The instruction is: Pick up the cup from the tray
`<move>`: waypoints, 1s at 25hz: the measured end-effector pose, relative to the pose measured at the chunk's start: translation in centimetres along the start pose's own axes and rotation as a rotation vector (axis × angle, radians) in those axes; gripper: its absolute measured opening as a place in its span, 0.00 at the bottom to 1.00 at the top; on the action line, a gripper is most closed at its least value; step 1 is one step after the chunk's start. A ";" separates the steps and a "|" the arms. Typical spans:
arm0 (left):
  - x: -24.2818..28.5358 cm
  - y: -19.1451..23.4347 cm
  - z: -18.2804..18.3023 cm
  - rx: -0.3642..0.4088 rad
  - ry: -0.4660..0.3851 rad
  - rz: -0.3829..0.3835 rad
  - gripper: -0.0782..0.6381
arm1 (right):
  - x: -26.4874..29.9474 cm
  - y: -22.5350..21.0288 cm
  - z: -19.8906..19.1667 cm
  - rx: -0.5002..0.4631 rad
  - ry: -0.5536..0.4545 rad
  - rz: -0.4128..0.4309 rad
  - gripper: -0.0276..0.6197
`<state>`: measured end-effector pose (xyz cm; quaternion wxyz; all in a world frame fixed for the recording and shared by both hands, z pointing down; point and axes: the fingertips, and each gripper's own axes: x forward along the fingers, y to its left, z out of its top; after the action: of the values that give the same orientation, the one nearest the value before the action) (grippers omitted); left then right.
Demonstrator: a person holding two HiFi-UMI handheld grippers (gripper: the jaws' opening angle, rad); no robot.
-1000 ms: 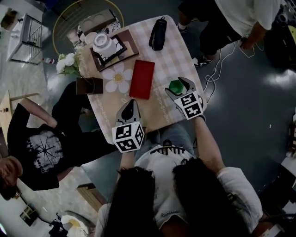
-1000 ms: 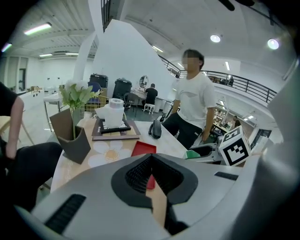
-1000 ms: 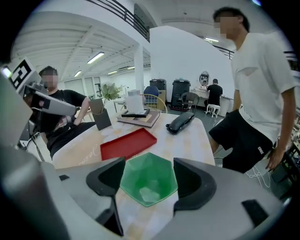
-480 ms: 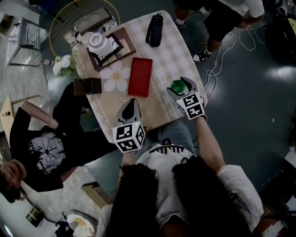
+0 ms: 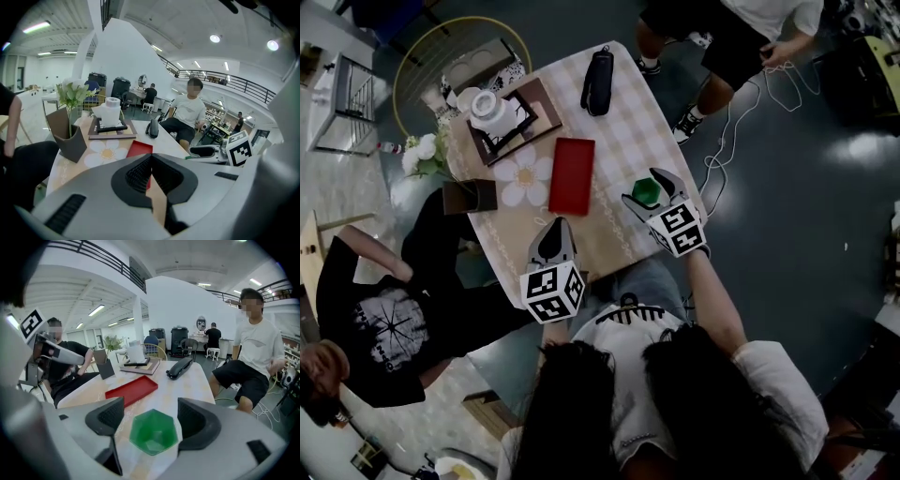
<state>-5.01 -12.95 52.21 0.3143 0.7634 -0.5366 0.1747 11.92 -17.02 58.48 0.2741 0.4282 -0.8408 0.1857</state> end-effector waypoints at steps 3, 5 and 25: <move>-0.4 -0.4 0.4 -0.009 -0.023 -0.010 0.12 | -1.3 0.2 1.8 -0.002 -0.050 -0.011 0.58; -0.9 -0.5 0.7 -0.015 -0.041 -0.015 0.12 | -2.5 0.5 3.3 0.014 -0.095 -0.015 0.57; -5.5 -1.2 0.5 -0.005 -0.124 -0.034 0.12 | -7.0 7.9 6.4 0.125 -0.234 0.019 0.25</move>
<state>-5.98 -9.09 48.16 0.2853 0.7811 -0.5422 0.1204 6.88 -11.74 48.55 0.1451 0.4552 -0.8578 0.1893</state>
